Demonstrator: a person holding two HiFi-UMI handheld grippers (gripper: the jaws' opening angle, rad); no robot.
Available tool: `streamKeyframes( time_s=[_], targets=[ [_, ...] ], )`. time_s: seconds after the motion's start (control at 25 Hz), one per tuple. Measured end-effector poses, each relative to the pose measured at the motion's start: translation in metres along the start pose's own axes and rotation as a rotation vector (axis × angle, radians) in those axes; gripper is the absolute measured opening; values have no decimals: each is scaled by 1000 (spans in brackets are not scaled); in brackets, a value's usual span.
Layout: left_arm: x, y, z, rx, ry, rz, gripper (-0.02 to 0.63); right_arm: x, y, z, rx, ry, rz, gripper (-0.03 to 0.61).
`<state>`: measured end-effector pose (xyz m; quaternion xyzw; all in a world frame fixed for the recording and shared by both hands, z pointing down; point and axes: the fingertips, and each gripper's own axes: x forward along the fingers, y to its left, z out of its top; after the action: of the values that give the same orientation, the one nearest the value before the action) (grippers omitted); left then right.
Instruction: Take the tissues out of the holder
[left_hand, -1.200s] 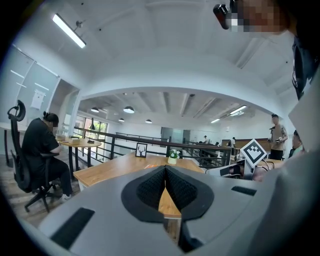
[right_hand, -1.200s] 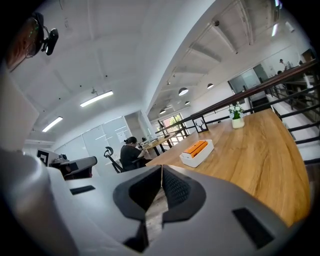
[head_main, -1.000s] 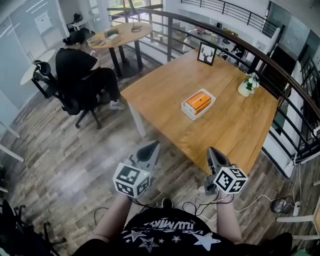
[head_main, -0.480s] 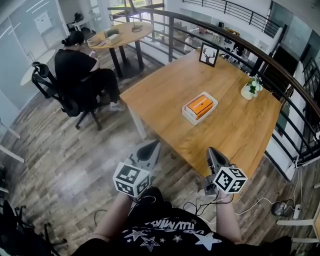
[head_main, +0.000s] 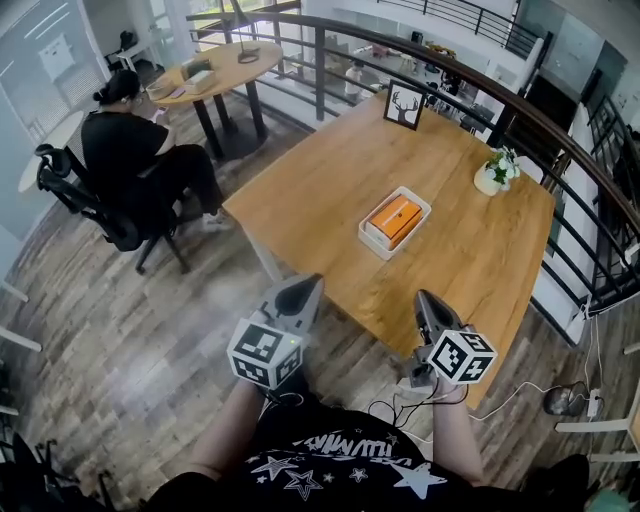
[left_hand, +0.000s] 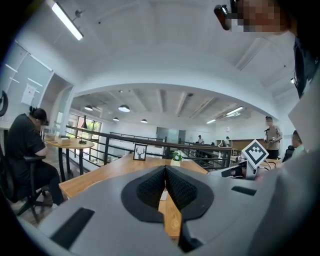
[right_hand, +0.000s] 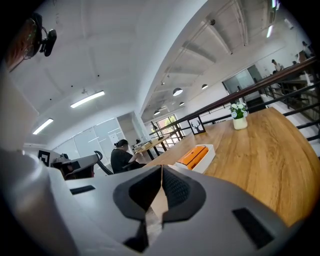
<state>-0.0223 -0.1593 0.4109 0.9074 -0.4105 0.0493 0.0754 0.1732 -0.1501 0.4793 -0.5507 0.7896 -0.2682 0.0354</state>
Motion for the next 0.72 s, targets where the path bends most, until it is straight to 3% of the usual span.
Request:
streamKeyframes(
  time_s=[0.4,0.72],
  targets=[
    [57,89,14,-25,7,-79,12,90,2,28,6,-24,-82,17],
    [107,135,28,-22,30,-196,13,135,-4,48,37,-55,-191,17]
  ],
)
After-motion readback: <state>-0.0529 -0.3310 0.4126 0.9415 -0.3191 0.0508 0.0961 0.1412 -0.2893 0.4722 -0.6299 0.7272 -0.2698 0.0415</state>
